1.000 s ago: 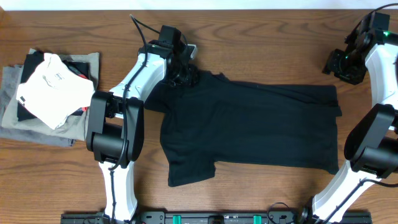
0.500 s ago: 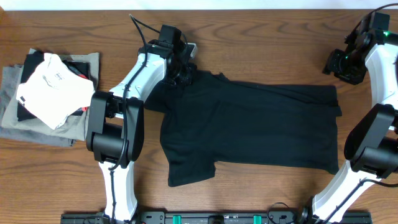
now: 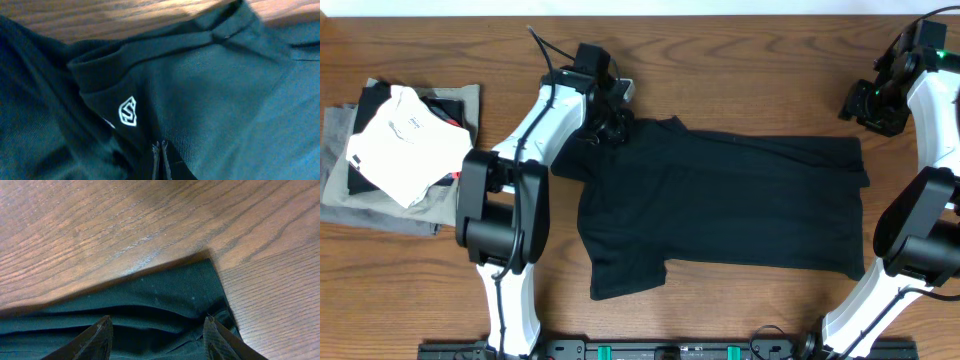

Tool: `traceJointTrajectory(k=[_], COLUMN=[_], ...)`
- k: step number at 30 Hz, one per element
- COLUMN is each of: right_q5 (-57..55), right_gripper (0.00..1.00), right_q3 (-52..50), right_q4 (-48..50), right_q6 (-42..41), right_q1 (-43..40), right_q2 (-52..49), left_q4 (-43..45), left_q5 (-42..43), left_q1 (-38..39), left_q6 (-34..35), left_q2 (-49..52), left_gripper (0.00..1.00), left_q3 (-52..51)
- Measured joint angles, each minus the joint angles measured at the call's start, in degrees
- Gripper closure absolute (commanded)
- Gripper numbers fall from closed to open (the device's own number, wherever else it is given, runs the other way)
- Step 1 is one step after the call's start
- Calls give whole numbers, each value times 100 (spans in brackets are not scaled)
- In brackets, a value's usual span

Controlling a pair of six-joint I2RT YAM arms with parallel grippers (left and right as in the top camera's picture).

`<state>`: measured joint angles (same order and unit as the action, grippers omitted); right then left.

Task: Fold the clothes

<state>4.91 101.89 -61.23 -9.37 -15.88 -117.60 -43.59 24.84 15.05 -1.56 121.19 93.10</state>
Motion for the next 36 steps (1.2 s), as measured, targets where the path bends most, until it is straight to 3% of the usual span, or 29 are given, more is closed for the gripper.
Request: traceJointTrajectory(k=[8,14,16,18,19,20,36], right_q5=[0,0,0,0,0,2,0], right_gripper=[45,46,45,46,46,46,46], right_q3=[0,-2,-4,-4,-4,-4,-7], right_q4=[-4,-7,-11,-28,-33,-42,-105], right_q6=[2,0,2,2,2,0,2], right_q1=[0,0,0,0,0,0,0], right_q2=[0,0,0,0,0,0,0], left_q4=[-780,-1572,-1751,-1919,-1989,-2041,-761], left_q5=[4,4,4,-2,-2,2,-90], left_q1=[2,2,2,2,2,2,2], left_q6=[-17,11,-7,-11,-2,17,24], left_q2=[-787,-846,-846,-844,-844,-846,-831], left_gripper=[94,92,75,46,25,15,13], left_q3=[4,4,4,4,2,-4,-245])
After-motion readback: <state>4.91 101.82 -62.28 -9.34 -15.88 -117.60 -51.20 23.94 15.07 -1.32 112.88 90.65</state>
